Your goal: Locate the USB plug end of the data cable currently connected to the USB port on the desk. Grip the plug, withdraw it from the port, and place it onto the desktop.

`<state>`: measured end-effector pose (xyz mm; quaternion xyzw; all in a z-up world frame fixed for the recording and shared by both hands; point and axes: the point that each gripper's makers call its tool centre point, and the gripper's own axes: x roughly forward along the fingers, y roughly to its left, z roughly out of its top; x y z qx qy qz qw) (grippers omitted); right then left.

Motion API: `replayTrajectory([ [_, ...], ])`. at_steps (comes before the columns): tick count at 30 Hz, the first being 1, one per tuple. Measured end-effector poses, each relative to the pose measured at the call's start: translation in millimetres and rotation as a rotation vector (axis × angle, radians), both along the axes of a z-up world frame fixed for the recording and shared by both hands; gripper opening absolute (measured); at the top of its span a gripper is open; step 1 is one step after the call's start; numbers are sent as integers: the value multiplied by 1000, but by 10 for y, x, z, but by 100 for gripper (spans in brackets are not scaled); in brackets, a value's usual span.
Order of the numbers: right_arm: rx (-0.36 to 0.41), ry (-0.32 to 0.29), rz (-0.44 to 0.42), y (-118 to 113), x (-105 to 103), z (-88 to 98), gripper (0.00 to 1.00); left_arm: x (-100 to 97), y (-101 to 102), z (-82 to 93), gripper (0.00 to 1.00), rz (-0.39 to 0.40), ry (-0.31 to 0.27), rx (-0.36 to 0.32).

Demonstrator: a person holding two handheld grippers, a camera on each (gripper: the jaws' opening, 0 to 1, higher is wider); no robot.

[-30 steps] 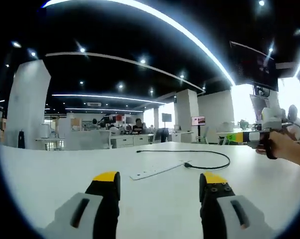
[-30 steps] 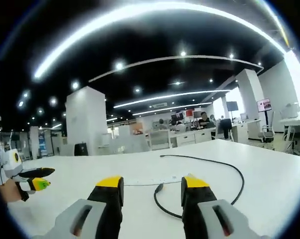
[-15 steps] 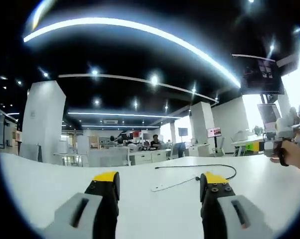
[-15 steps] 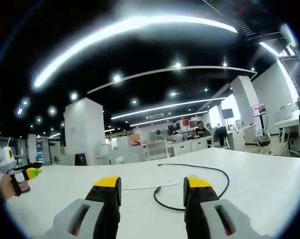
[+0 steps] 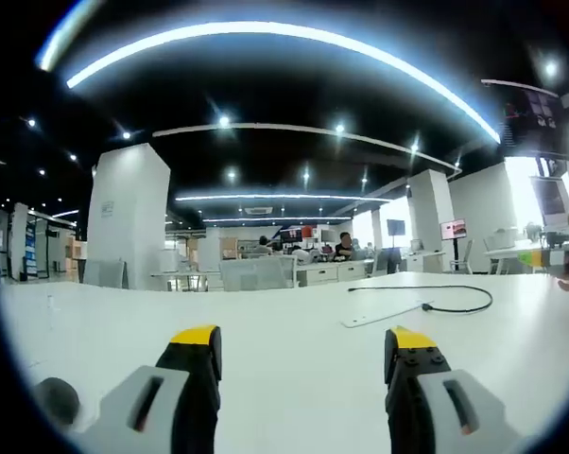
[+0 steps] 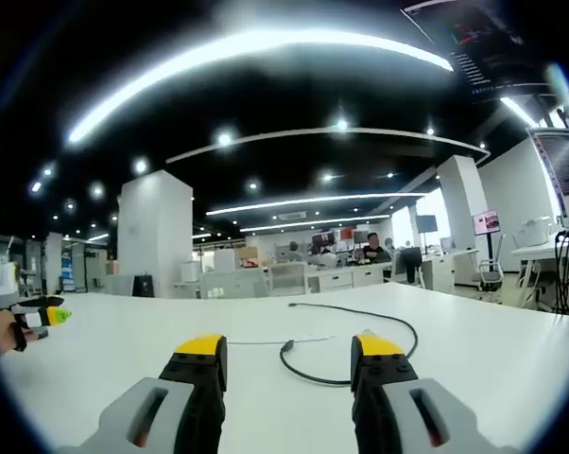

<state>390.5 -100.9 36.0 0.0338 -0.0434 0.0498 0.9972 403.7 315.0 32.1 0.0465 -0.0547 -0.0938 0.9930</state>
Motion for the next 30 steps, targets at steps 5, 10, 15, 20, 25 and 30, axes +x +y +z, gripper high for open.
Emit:
replayTrajectory([
  [5, -27, -17, -12, 2, -58, 35, 54, -136, 78, -9, 70, 32, -4, 4],
  [10, -47, -50, -16, 20, -122, 113, 55, -173, 178, 30, 70, 47, -29, -72],
  [15, -35, -80, 6, 61, -170, 198, 56, -177, 236, 92, 69, 45, -63, -130],
  [20, -5, -90, -3, -7, -189, 248, 56, -198, 271, 121, 68, 53, -80, -125],
  [25, 59, -142, 45, 46, -314, 412, 57, -242, 336, 171, 67, 84, -112, -85],
  [30, -2, -197, -19, -25, -388, 527, 58, -291, 273, 234, 67, 65, -127, -97],
])
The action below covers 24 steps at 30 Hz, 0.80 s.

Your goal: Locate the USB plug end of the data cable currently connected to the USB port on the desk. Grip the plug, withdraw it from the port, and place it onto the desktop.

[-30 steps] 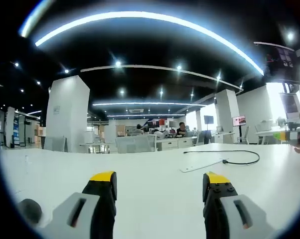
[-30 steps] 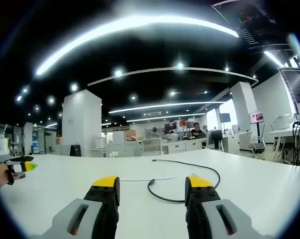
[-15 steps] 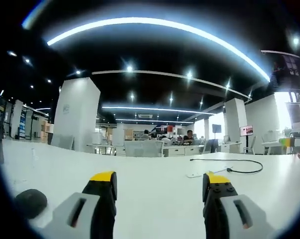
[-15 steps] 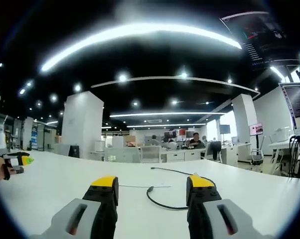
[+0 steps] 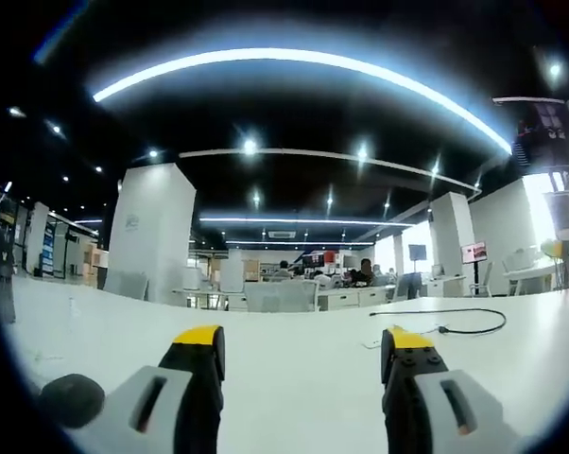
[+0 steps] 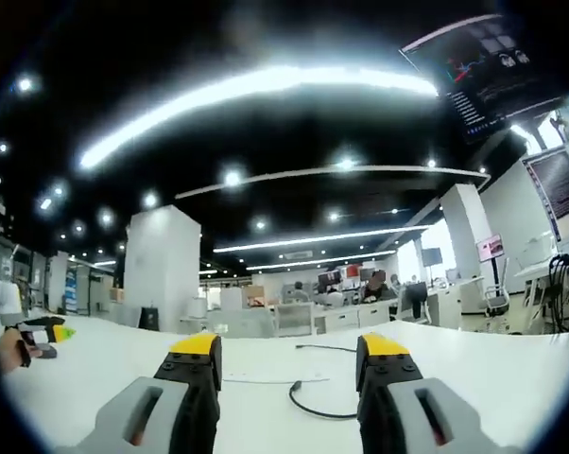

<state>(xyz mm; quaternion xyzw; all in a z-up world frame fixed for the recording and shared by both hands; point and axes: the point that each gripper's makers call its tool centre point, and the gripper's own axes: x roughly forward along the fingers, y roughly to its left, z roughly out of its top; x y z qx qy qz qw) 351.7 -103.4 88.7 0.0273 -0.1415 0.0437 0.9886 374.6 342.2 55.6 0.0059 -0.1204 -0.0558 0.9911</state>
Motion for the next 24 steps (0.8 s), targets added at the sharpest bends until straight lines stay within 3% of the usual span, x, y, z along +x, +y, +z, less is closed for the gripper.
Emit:
replayTrajectory([
  [3, 10, 12, -4, -60, 26, -45, 58, 12, -81, -42, 67, -24, 21, 14],
  [5, 37, 20, -2, -97, 43, -71, 58, 6, -205, -73, 68, -82, 41, -23],
  [8, 49, 23, 0, -112, 61, -86, 58, -2, -290, -57, 69, -96, 33, 20],
  [10, 51, 27, 0, -119, 75, -97, 58, -5, -283, -41, 69, -81, 20, 56],
  [16, 59, 44, 27, -75, 102, -133, 59, -30, -171, 24, 70, -68, 7, 11],
  [24, 41, 51, 30, -65, 129, -145, 61, -31, -177, 17, 70, -71, 13, -3],
])
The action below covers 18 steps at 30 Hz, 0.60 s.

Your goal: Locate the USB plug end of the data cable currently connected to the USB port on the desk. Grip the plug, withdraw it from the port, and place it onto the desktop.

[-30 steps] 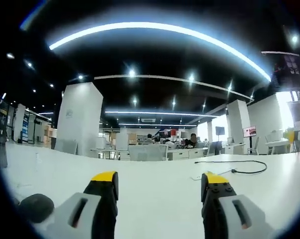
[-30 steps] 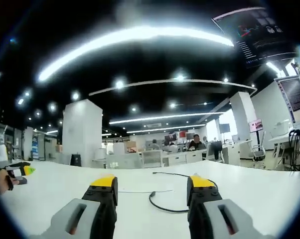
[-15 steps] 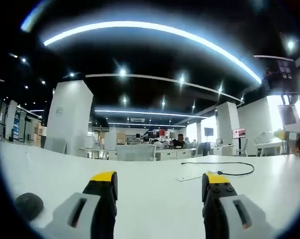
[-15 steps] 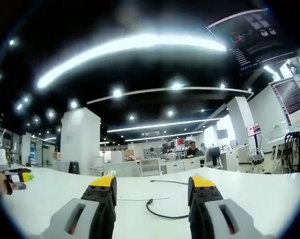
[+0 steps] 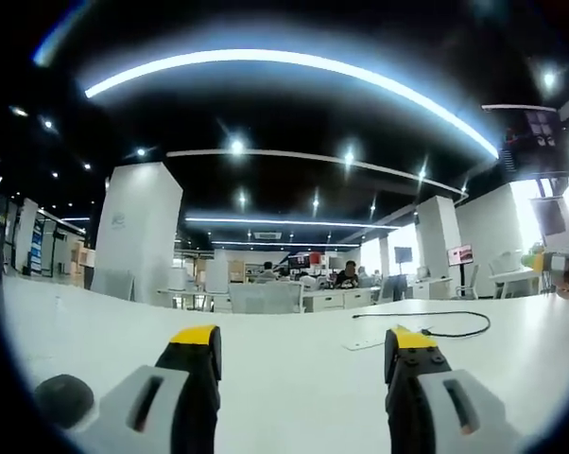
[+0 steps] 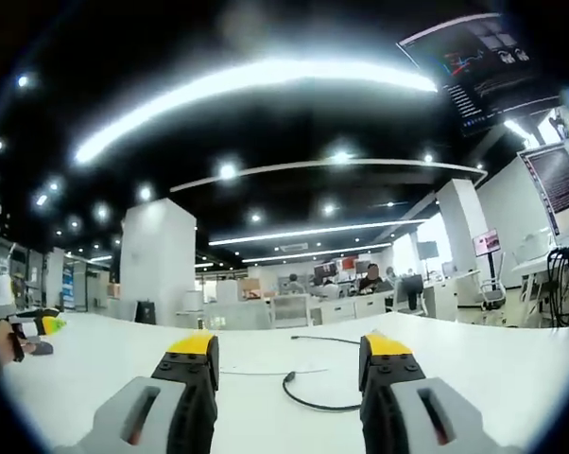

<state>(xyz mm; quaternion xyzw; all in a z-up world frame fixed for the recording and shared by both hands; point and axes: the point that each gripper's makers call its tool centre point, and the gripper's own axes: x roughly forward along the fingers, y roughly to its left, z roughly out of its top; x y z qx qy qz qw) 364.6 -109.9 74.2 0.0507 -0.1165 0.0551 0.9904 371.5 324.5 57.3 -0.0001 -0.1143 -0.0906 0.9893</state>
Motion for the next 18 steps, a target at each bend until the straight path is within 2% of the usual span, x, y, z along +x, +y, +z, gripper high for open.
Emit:
replayTrajectory([
  [8, 8, 1, -5, -17, 9, -4, 61, -26, -16, 41, 70, -13, -9, -7],
  [12, -6, 0, -5, 5, 19, -7, 61, -19, 67, 66, 70, 23, -25, 21],
  [16, 4, -7, -5, -9, 7, 8, 61, 11, 129, 16, 70, 20, 3, -36],
  [18, 9, -12, -8, -20, 0, 17, 61, 11, 124, 15, 70, 16, 5, -40],
])
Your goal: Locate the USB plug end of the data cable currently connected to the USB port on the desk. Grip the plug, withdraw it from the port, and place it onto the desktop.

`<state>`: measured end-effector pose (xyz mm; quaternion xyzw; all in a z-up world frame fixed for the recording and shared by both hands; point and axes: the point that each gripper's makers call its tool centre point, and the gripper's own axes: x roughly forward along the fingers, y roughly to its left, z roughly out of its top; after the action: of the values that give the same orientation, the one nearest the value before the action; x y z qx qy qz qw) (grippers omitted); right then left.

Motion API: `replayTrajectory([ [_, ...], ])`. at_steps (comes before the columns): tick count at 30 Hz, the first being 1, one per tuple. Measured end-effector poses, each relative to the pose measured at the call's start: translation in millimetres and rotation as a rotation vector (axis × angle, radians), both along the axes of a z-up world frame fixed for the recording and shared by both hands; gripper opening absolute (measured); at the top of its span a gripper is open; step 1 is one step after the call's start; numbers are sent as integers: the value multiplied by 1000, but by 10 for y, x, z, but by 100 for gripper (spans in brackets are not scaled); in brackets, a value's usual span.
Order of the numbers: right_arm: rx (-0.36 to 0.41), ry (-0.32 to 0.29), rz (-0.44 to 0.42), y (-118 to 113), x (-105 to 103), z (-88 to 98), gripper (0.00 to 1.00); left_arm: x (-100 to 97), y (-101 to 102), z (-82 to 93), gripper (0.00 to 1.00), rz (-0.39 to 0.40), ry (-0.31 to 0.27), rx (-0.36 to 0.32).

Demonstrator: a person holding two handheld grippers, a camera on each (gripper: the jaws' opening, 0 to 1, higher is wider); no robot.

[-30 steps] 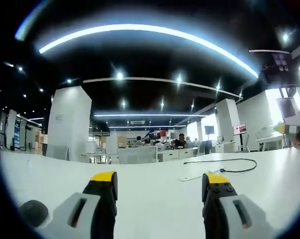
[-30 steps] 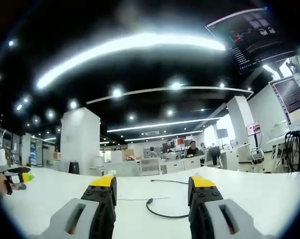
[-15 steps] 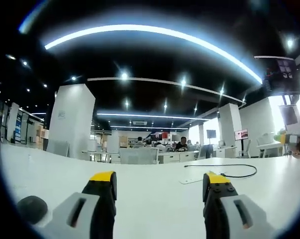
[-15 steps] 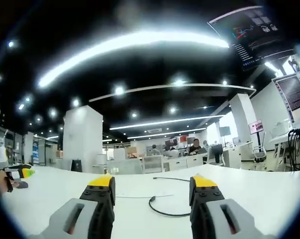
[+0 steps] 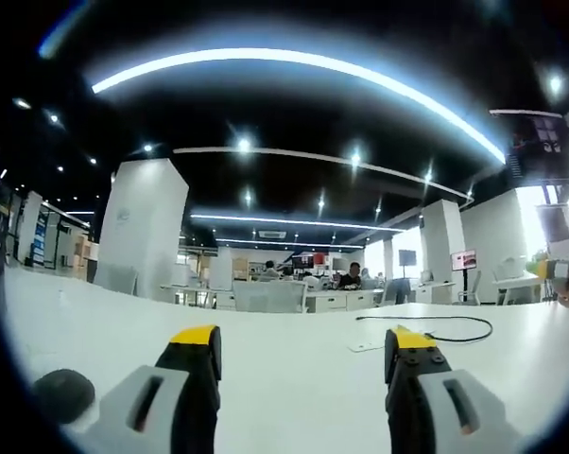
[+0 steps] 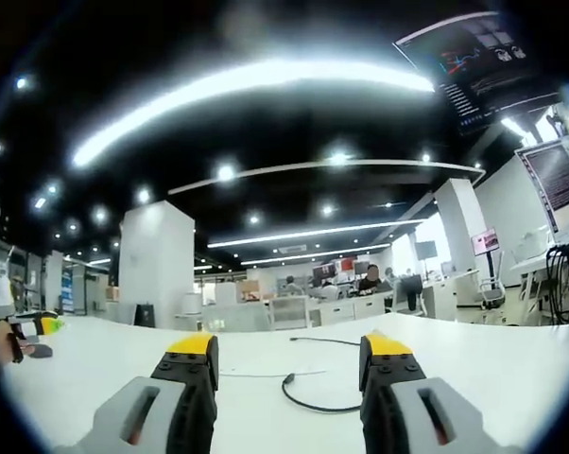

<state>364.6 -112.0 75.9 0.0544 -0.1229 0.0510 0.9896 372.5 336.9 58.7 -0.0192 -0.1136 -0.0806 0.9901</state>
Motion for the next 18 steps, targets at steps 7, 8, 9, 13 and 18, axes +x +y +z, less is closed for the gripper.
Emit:
replayTrajectory([
  [7, 1, 2, 7, 21, 3, -7, 61, -20, 5, 33, 70, 4, -13, 2],
  [8, 0, 1, 8, 28, 1, -7, 61, -20, 0, 31, 70, 2, -13, 2],
  [9, -1, -1, 7, 28, 1, -3, 61, -20, -5, 29, 70, 0, -12, 2],
  [13, 2, -1, -2, 6, 5, -5, 61, -29, -15, 37, 70, -3, -14, 2],
  [18, 5, -1, -11, -10, 5, -9, 61, -50, 10, 80, 71, -3, -31, -6],
])
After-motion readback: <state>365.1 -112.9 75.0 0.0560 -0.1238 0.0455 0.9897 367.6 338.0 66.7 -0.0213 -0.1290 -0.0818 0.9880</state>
